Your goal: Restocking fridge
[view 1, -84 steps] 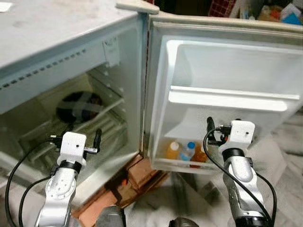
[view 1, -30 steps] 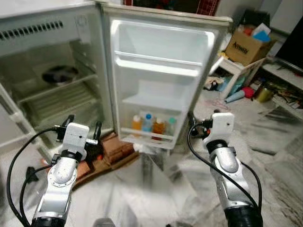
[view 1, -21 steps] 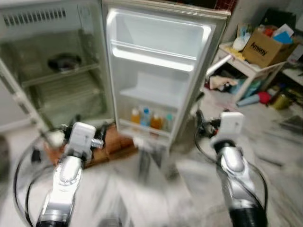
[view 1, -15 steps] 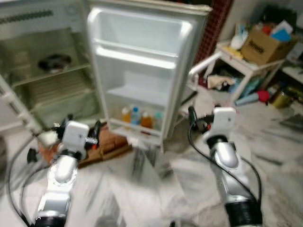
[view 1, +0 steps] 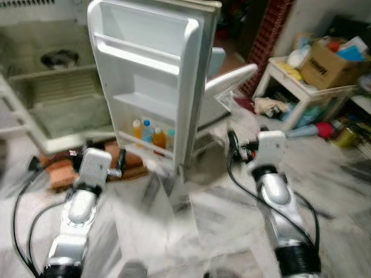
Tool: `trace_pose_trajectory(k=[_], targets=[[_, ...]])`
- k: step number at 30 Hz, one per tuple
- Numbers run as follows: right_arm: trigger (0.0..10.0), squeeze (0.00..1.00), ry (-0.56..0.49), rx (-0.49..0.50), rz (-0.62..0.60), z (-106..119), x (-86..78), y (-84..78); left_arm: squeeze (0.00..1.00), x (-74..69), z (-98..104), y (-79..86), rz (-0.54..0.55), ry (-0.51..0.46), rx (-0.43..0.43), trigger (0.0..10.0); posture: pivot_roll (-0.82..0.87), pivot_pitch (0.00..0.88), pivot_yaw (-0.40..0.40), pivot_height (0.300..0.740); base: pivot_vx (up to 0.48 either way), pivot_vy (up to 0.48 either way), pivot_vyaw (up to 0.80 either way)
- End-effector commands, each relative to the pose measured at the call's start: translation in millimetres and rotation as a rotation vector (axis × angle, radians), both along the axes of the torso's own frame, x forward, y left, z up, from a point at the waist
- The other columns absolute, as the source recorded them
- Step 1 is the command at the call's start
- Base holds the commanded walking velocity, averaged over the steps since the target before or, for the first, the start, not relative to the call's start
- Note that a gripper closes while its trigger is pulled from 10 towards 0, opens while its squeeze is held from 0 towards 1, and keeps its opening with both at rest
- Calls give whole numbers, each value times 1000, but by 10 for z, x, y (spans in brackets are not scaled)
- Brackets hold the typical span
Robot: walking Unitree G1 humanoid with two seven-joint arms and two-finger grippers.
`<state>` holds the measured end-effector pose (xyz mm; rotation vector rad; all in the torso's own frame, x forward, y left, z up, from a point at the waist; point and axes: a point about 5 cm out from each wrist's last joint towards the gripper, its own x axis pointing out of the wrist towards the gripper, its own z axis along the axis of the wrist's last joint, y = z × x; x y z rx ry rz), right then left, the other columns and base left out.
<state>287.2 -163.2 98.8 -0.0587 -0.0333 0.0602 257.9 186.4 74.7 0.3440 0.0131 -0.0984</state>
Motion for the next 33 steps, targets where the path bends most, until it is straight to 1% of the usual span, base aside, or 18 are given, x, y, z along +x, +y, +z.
trace_pose_trajectory(k=[1, 4, 6, 8, 9, 11, 15, 24, 33], targets=[[10000, 0, -28, 22, -4, 62, 30, 10, 0, 16, 34, 38, 6, -14, 11, 10000, 46, 8, -39, 740, 0, -416, 706], [10000, 0, -30, 28, -5, 65, 32, 8, 0, 16, 34, 41, 7, -13, 10, 10000, 45, 8, -38, 740, 167, -409, 581], [10000, 0, -27, 59, -16, 57, 33, 4, 0, 14, 34, 46, 10, -16, 4, 10000, 43, 9, -36, 740, 302, -371, 0], [10000, 0, -30, 43, -35, 61, 35, -19, 0, 16, 77, 40, 16, -44, -52, 10000, 41, 9, -35, 740, 0, 0, 0], [10000, 0, -35, 41, -43, 68, 37, -37, 0, 18, 101, 44, 23, -58, -64, 10000, 40, 10, -34, 740, 0, 0, 0], [10000, 0, -39, 42, -49, 80, 39, -69, 0, 19, 100, 57, 30, -53, -53, 10000, 38, 10, -32, 740, 0, 0, 0], [10000, 0, -72, 24, -41, 119, 27, -112, 0, 9, 87, 70, 31, -47, -92, 10000, 37, 11, -32, 740, 0, 0, 0], [10000, 0, -79, 29, -22, 144, 61, -70, 0, 15, 109, 64, 20, -58, -92, 10000, 45, 8, -36, 740, 304, 0, 652], [10000, 0, -78, 45, -24, 119, 37, -45, 0, 1, 96, 70, 16, -53, -83, 10000, 45, 11, -35, 740, 334, 0, 0]])
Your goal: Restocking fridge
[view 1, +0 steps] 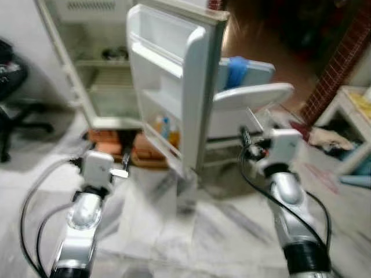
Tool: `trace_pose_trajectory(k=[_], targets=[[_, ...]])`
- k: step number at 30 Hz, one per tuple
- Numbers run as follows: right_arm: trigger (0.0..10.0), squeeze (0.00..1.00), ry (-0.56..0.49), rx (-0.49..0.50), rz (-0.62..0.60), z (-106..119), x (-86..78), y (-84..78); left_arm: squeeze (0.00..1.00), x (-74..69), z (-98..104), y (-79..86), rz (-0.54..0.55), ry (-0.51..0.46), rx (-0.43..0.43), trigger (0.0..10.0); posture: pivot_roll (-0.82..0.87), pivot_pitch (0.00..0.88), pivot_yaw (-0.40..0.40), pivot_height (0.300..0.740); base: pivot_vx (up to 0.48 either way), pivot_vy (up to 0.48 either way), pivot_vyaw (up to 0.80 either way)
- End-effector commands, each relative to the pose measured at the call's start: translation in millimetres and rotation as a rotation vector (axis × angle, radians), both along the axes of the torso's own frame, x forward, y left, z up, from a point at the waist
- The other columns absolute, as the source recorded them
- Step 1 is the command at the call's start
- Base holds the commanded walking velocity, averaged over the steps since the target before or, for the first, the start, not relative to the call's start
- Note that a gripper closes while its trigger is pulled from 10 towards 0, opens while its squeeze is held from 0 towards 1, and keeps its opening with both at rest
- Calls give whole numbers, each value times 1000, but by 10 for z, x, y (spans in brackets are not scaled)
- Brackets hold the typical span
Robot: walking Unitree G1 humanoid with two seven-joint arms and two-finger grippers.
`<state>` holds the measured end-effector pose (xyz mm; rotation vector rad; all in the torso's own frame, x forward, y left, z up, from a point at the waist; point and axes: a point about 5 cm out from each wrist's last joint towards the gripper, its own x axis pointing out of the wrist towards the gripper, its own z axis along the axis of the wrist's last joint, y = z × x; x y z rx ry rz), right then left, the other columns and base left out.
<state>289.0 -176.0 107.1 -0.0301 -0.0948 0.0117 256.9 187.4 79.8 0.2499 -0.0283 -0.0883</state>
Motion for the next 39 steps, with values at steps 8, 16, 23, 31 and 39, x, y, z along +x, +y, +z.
trace_pose_trajectory(k=[8, 16, 23, 31, 39], targets=[[10000, 0, -19, 16, 25, 47, 38, 82, 0, 25, 51, 50, 12, -14, 11, 10000, 45, 12, -37, 740, 369, 0, 0], [10000, 0, -52, -47, 64, 76, 31, 162, 0, 22, 42, 40, 9, -10, 12, 10000, 47, 14, -35, 740, 350, 0, 194], [10000, 0, -46, -39, 91, 47, 6, 218, 0, 25, 40, 42, 7, -6, 13, 10000, 48, 17, -34, 740, 301, 0, 772], [10000, 0, -54, -27, 70, 73, 45, 195, 0, 10, 24, 32, 6, 1, 2, 10000, 49, 15, -35, 740, 180, 0, 83], [10000, 0, -75, -28, 115, 107, 52, 292, 0, -145, -117, 181, 59, 84, -20, 10000, 70, 20, -43, 740, 0, 0, 438]])
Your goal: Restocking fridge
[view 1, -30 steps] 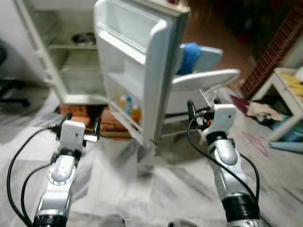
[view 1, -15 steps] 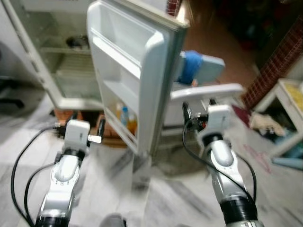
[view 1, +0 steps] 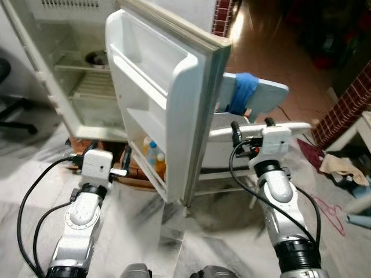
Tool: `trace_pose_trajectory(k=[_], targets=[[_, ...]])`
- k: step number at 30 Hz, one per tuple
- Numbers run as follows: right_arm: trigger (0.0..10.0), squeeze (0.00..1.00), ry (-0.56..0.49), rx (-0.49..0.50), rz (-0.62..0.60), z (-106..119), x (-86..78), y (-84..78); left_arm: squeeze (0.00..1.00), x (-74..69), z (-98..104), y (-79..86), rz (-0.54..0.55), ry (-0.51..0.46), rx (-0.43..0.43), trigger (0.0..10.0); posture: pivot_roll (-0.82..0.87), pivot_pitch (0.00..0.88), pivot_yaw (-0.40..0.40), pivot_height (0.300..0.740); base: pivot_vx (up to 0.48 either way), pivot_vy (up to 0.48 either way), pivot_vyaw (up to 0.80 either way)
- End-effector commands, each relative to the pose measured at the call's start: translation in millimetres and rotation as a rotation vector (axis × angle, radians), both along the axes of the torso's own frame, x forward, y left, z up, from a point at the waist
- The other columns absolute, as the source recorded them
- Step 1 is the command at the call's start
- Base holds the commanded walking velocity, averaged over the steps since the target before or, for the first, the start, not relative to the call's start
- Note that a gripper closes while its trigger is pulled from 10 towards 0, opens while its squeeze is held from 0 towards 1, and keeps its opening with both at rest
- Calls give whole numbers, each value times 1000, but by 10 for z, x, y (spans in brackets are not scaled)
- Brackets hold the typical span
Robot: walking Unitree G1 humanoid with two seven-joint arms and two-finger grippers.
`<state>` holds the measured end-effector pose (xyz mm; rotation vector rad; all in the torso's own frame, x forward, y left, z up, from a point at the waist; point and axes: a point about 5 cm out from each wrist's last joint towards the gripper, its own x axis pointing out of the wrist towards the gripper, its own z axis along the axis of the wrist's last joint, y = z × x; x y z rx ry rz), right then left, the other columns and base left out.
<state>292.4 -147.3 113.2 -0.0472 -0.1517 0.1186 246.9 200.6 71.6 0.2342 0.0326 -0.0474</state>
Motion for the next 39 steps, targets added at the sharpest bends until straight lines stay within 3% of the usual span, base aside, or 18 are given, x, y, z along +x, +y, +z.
trace_pose_trajectory(k=[1, 10, 14, 24, 27, 28, 29, 30, 33, 34, 39], targets=[[10000, 0, -25, 1, 15, 64, 31, 22, 0, -70, -47, 57, 13, 37, -11, 10000, 70, 20, -43, 740, 0, 0, 800], [10000, 0, -64, -27, -3, 207, 215, 89, 0, -89, -52, -75, -73, 66, -45, 10000, 89, 20, -48, 740, 0, 0, 800], [10000, 0, -67, -16, -4, 297, 331, 129, 0, -116, -76, -109, -104, 92, -51, 10000, 96, 18, -50, 740, 0, 0, 0], [10000, 0, -32, 66, 23, 314, 397, 165, 0, -126, -77, -125, -127, 113, -48, 10000, 96, 22, -47, 740, 0, 0, 0], [10000, 0, -16, 193, 198, 358, 380, 356, 0, -127, -75, -136, -136, 118, -47, 10000, 97, 24, -47, 740, 0, 0, 0], [10000, 0, 0, 355, 463, 449, 258, 585, 0, -129, -74, -142, -142, 121, -46, 10000, 96, 25, -46, 740, 0, 0, 0], [10000, 0, 0, 355, 463, 449, 258, 585, 0, -129, -74, -142, -142, 121, -46, 10000, 96, 25, -46, 740, 0, 0, 0], [10000, 0, -17, 402, 588, 522, 170, 677, 0, -132, -73, -146, -145, 123, -45, 10000, 96, 25, -48, 740, 0, 0, 0], [10000, 0, -26, 396, 695, 570, 64, 734, 0, -138, -76, -154, -151, 125, -42, 10000, 95, 26, -49, 740, 0, 0, 0], [10000, 0, -9, 357, 655, 494, 86, 693, 0, -140, -78, -158, -153, 126, -41, 10000, 95, 27, -50, 740, 0, 0, 0], [10000, 0, 21, 341, 539, 366, 147, 573, 0, -147, -84, -165, -156, 129, -40, 10000, 95, 30, -48, 740, 0, 0, 0]])
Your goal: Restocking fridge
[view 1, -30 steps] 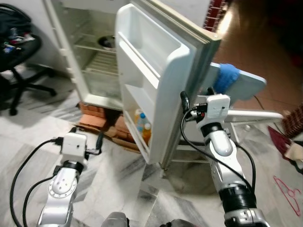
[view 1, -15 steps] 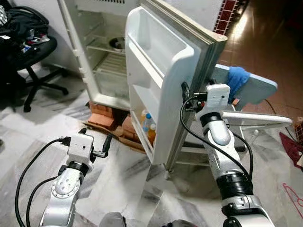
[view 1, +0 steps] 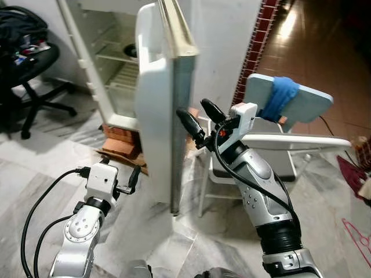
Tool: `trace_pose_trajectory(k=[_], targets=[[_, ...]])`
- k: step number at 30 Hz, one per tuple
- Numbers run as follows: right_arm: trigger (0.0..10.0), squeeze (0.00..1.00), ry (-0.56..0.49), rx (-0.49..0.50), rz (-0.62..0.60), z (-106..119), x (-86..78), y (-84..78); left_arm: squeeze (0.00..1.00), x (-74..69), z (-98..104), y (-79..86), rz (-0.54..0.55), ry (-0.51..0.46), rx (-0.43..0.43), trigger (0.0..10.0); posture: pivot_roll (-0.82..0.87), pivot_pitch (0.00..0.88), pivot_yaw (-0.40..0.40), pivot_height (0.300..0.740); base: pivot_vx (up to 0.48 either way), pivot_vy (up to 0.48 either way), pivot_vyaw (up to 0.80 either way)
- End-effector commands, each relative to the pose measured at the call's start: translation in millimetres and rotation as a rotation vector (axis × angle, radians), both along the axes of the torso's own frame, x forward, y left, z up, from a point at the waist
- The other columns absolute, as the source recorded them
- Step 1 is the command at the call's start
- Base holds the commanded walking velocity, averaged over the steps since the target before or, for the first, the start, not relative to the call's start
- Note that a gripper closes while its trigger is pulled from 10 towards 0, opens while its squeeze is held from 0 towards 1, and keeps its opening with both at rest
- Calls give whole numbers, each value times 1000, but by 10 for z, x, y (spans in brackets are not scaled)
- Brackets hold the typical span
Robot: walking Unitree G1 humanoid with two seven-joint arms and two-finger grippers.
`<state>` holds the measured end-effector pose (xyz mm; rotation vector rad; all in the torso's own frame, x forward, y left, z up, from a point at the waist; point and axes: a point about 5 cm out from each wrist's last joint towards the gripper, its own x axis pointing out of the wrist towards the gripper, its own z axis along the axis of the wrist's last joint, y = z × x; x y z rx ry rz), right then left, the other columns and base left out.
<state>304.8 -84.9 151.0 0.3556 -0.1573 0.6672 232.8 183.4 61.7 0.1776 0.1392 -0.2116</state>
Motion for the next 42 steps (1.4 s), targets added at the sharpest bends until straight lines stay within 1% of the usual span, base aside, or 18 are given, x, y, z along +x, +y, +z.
trace_pose_trajectory(k=[1, 4, 8, 11, 12, 13, 14, 16, 22, 25, 29, 32, 36, 39, 42], targets=[[10000, 0, 0, -15, -40, -12, 22, -51, 0, -6, 15, 8, -8, 2, 16, 10000, 95, 30, -48, 740, 0, 0, 0], [10000, 0, 24, -36, -92, -48, 48, -161, 0, -13, 13, 6, -12, 8, 16, 10000, 91, 33, -46, 740, 0, 0, 0], [10000, 0, 26, -59, -137, -66, 64, -226, 0, -7, 14, 0, -18, 9, 18, 10000, 91, 34, -46, 740, 0, 0, 0], [10000, 0, -11, -103, -230, -47, 88, -305, 0, 5, 37, 8, -20, -3, 31, 10000, 92, 36, -46, 740, 0, 0, 0], [10000, 0, -11, -103, -230, -47, 88, -305, 0, 5, 37, 8, -20, -3, 31, 10000, 92, 36, -46, 740, 0, 0, 0], [10000, 0, -40, -112, -298, -8, 101, -358, 0, 20, 57, 26, -3, -18, 38, 10000, 90, 37, -46, 740, 0, 0, 0], [10000, 0, -46, -112, -320, 2, 101, -374, 0, 27, 64, 36, 7, -23, 39, 10000, 90, 36, -46, 740, 0, 0, 0], [10000, 0, -46, -123, -354, -14, 86, -392, 0, 41, 69, 55, 19, -27, 44, 10000, 88, 36, -45, 740, 0, 0, 0], [10000, 0, -4, -129, -380, -119, 43, -375, 0, 70, 64, 61, 34, -15, 44, 10000, 86, 36, -45, 740, 0, 0, 0], [10000, 0, -2, -136, -399, -136, 38, -374, 0, 86, 72, 64, 39, -19, 41, 10000, 83, 36, -44, 740, 0, 480, 0], [10000, 0, -5, -173, -432, -157, 32, -385, 0, 129, 115, 67, 36, -40, 55, 10000, 81, 47, -40, 740, 0, 480, 0], [10000, 0, -3, -207, -487, -171, 15, -443, 0, 183, 190, 100, 38, -66, 77, 10000, 79, 65, -32, 740, 0, 480, 0], [10000, 0, 26, -210, -520, -205, -14, -501, 0, 197, 212, 124, 38, -78, 85, 10000, 72, 82, -25, 740, 0, 480, 0], [10000, 0, -1, -231, -515, -171, -33, -495, 0, 198, 228, 120, 37, -87, 85, 10000, 71, 91, -20, 740, 0, 480, 0], [10000, 0, 24, -216, -529, -202, -54, -516, 0, 180, 218, 95, 43, -86, 76, 10000, 68, 96, -22, 740, 0, 480, 0]])
